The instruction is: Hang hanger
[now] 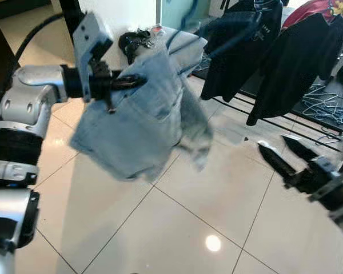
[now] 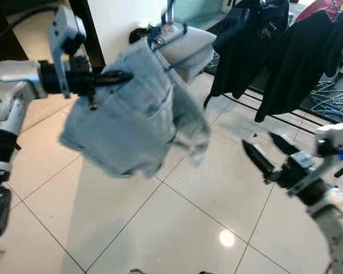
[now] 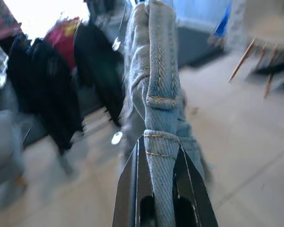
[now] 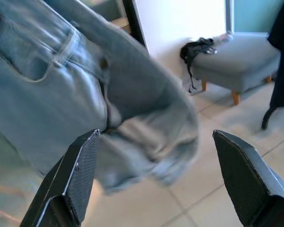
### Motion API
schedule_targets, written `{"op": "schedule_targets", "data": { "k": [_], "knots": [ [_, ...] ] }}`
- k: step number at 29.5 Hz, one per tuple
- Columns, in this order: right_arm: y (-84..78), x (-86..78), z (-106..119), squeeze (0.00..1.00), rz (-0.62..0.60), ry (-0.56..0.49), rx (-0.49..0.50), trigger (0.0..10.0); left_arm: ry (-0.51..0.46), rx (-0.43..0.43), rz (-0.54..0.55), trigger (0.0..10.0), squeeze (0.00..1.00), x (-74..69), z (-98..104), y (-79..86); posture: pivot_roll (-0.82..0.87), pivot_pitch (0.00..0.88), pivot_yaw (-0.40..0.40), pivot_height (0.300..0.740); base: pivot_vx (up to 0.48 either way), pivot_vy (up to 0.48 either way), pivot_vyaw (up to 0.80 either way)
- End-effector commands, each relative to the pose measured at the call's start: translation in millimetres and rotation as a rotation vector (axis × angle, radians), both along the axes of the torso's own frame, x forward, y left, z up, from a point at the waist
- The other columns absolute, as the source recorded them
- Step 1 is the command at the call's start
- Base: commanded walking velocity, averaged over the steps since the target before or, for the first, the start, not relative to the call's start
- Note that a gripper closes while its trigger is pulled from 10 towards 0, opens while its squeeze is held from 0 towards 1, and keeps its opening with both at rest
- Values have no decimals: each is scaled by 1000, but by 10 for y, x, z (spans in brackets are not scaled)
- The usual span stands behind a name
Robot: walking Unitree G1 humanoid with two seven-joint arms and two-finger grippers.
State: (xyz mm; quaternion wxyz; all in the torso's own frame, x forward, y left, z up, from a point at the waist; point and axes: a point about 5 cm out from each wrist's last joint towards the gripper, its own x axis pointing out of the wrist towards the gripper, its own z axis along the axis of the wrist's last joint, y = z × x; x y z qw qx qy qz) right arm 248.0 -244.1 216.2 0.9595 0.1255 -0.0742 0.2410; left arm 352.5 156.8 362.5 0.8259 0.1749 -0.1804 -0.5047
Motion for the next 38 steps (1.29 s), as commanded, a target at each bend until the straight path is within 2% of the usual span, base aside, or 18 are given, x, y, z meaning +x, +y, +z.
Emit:
{"op": "schedule_targets", "data": {
  "k": [1,2,3,4,6,7,10,14,16,17,18,19,20,27,32,36,37,38],
  "knots": [
    [-5,15,-74,0,-16,52,41,10000,-69,-49,-70,3569,0,-119,206,-44,-20,184,11,740,0,0,0],
    [-5,15,-74,0,-16,52,41,10000,-69,-49,-70,3569,0,-119,206,-44,-20,184,11,740,0,0,0],
    [-2,23,-83,0,-23,55,62,10000,-80,-49,-98,4902,0,-157,223,-68,-23,183,10,740,0,0,0],
    [-3,29,-89,0,-31,57,75,10000,-89,-50,-116,9216,0,-184,237,-85,-23,183,10,740,0,0,0],
    [-7,33,-92,0,-41,55,87,10000,-95,-56,-129,9216,0,-203,252,-97,-23,183,10,740,0,0,0],
    [-37,39,-90,0,-70,48,84,10000,-95,-64,-125,10000,0,-200,259,-96,-23,183,10,740,0,0,0],
    [-80,49,-82,0,-103,42,101,10000,-94,-71,-122,10000,0,-199,263,-96,-23,183,10,740,0,0,0],
    [-218,99,-59,0,-206,58,144,10000,-103,-115,-160,10000,0,-256,334,-158,-28,184,12,740,0,0,0],
    [-245,135,-165,0,-256,140,12,10000,-113,-137,-196,10000,0,-323,397,-210,-23,183,10,740,0,0,0],
    [-245,135,-165,0,-256,140,12,10000,-113,-137,-196,10000,0,-323,397,-210,-23,183,10,740,0,0,0],
    [-257,146,-215,0,-277,174,-46,10000,-116,-143,-207,10000,0,-345,416,-224,-23,183,10,740,0,0,0],
    [-257,146,-215,0,-277,174,-46,10000,-116,-143,-207,10000,0,-345,416,-224,-23,183,10,740,0,0,0],
    [-268,154,-249,0,-290,199,-92,10000,-117,-153,-225,10000,0,-377,441,-244,-22,184,8,740,0,0,0],
    [-178,176,-206,0,-234,183,-59,10000,-130,-157,-285,10000,0,-481,482,-332,-22,184,8,740,0,0,0],
    [-209,185,-153,0,-250,160,-5,10000,-131,-161,-293,10000,0,-520,482,-345,-19,178,8,740,0,0,0],
    [-218,188,-149,0,-254,156,-1,10000,-130,-162,-292,10000,0,-529,481,-346,-19,178,8,740,0,0,0],
    [-239,195,-138,0,-267,148,10,0,-129,-167,-300,10000,0,-539,486,-349,-21,174,6,740,0,0,0],
    [-239,195,-138,0,-267,148,10,0,-129,-167,-300,10000,0,-539,486,-349,-21,174,6,740,0,0,0]
  ]
}}
